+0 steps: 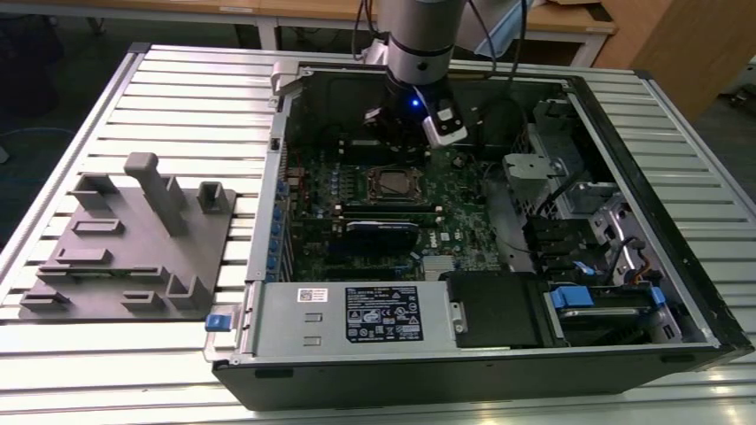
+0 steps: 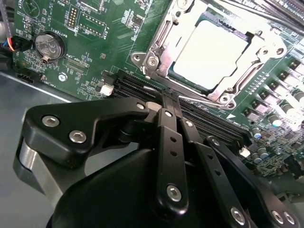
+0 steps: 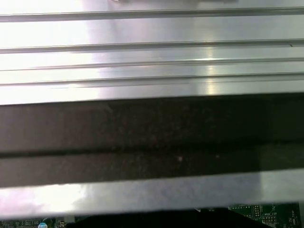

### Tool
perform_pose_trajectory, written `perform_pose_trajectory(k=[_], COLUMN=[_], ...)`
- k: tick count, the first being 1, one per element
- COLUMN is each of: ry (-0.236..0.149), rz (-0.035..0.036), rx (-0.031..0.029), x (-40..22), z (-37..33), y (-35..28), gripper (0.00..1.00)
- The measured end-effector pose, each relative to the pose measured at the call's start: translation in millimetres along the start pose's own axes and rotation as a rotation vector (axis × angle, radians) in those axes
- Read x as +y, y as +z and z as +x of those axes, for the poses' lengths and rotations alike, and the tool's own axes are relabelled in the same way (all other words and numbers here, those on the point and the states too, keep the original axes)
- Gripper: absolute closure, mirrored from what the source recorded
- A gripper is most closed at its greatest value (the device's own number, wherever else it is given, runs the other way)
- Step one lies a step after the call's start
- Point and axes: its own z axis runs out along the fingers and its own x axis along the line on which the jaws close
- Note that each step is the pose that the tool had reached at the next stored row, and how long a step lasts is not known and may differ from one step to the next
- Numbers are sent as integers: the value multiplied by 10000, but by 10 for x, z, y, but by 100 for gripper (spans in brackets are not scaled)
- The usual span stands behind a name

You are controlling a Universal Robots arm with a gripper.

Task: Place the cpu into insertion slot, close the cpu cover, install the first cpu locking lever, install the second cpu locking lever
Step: 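Install the first cpu locking lever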

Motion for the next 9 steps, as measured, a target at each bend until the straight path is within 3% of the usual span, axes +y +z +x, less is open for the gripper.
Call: perform_pose_trajectory(k=[9], ry=[0], rz=[1], rx=[0], x=[-2], z=[-23], y=[35], gripper=[89])
